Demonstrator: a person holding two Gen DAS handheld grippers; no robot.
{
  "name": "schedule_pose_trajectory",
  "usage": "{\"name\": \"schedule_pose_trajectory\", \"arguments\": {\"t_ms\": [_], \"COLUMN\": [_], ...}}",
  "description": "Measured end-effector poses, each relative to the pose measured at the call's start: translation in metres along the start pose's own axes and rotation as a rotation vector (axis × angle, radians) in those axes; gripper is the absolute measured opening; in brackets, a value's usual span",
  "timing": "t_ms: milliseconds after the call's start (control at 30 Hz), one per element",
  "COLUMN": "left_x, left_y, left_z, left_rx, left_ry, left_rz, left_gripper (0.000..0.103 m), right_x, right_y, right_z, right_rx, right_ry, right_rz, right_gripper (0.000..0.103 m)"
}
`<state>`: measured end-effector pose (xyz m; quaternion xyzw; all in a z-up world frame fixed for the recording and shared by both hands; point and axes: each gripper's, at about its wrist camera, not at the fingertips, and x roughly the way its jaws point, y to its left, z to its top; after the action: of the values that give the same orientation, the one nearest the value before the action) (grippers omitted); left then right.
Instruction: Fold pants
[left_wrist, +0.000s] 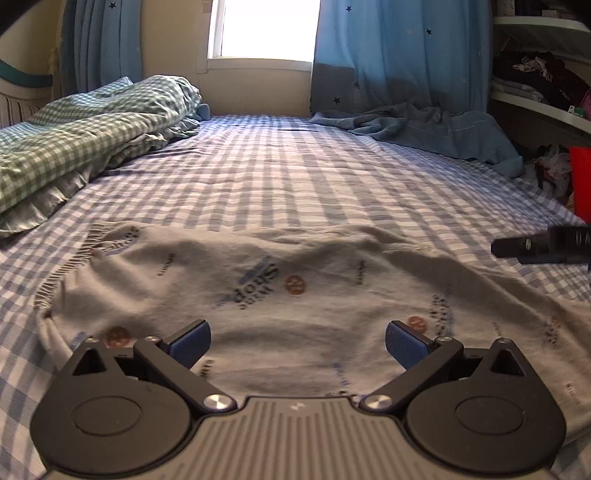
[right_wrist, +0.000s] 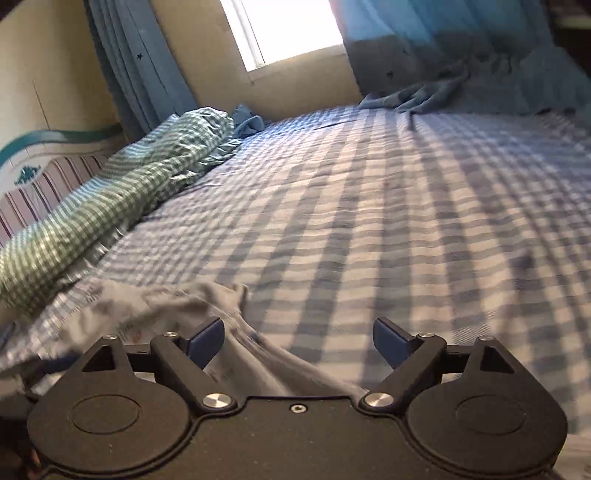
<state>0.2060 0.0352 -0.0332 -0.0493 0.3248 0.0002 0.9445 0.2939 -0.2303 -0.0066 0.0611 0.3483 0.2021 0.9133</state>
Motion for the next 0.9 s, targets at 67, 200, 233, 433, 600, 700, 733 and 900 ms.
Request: {"name": "schedule_pose_trajectory", "arguments": {"t_ms": [67,200,233,433,600,700,733,900], "left_x": [0.003,0.011,0.009,-0.013,-0.014,-0.006,-0.002,0.026], "left_y": [-0.018,-0.056,-0.064,-0.067,-0.095,-0.139,-0.157,-0.246], "left_z": [0.001,-0.015,-0.022,-0.032,-0.019,-0.012,-0.009,0.0], "left_rx": [-0.002,0.108,0.162,0.166,0.146,0.218,0.24,0.287], "left_ry": [0.026,0.093,0.092,0.106,0.123,0.101,0.093,0.082], "left_rz": [-0.021,0.016,0.051,0.069,0.041,-0.048,-0.074,-0.214], "left_gripper": [0.103,0.102,0.102,0.102,0.103,0.103,0.103,0.103], "right_x": [-0.014,-0.027,-0.031,-0.085,-0.135,-0.161,-0.166,-0.2], "right_y": [0.0,-0.008,-0.014,-0.072,-0.103,-0.113,-0.116,-0.143], "right_z": [-0.02,-0.061,-0.069,-0.092,-0.122,-0.146,-0.154,-0.186], "right_rx": [-0.076,-0.24,-0.272,-0.29,-0.321,-0.345,-0.354,-0.372], "right_ry": [-0.02,-0.031,-0.026,-0.077,-0.133,-0.159,-0.152,-0.192], "right_rz": [-0.109,-0.327,-0.366,-0.516,-0.657,-0.674,-0.688,-0.805], "right_gripper": [0.093,0.093,0.093,0.098,0.102,0.102,0.102,0.102]}}
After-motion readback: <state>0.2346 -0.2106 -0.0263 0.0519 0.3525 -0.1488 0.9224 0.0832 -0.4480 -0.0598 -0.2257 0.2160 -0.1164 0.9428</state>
